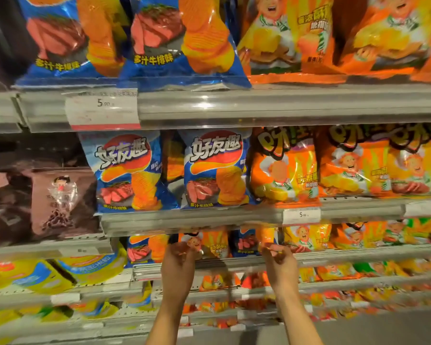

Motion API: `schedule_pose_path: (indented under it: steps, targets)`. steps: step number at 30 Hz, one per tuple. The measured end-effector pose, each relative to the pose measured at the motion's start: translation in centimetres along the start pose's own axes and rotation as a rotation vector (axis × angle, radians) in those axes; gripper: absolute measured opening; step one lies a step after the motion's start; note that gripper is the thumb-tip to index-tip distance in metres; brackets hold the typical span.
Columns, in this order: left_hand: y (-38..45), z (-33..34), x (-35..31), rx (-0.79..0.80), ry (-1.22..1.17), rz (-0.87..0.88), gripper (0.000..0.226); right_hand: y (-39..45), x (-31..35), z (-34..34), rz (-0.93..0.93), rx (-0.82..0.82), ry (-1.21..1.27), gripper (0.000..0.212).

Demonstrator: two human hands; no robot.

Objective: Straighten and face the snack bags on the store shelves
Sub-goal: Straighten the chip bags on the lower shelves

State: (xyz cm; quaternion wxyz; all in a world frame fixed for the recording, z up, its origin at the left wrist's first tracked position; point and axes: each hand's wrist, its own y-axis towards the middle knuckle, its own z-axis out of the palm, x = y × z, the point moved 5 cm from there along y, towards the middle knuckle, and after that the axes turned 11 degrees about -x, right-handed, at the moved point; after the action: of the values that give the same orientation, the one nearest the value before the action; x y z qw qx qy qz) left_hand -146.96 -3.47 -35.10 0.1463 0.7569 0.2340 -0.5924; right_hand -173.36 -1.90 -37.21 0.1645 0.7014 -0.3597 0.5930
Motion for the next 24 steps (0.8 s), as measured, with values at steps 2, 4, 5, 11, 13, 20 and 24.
schedule_pose_path:
  steps: [2,4,5,11,13,20,24]
  targets:
    - [1.1,1.1,-0.2,0.008,-0.005,0.023,0.021,2.0,0.2,0.0,-0.053,-0.009,-0.036,0.025]
    - [2.3,1.9,-0.2,-0.006,0.058,0.073,0.024,3.8,0.4,0.6,-0.123,0.063,-0.016,0.020]
    - [2.9,2.3,-0.2,-0.009,0.088,0.088,0.028,4.7,0.5,0.9,-0.190,0.090,-0.024,0.018]
    - [4.2,4.7,0.2,0.128,0.033,0.069,0.027,7.9,-1.4,3.8,-0.284,0.300,-0.332,0.080]
    - [4.3,4.8,0.3,0.145,0.083,0.042,0.036,8.8,-2.2,4.5,-0.170,0.368,-0.322,0.082]
    - [4.6,4.5,-0.2,0.236,0.082,0.067,0.028,10.5,-2.1,6.1,-0.038,0.455,-0.287,0.062]
    - [4.9,4.3,-0.8,0.223,0.088,0.049,0.024,9.9,-1.4,5.4,-0.086,0.381,-0.236,0.060]
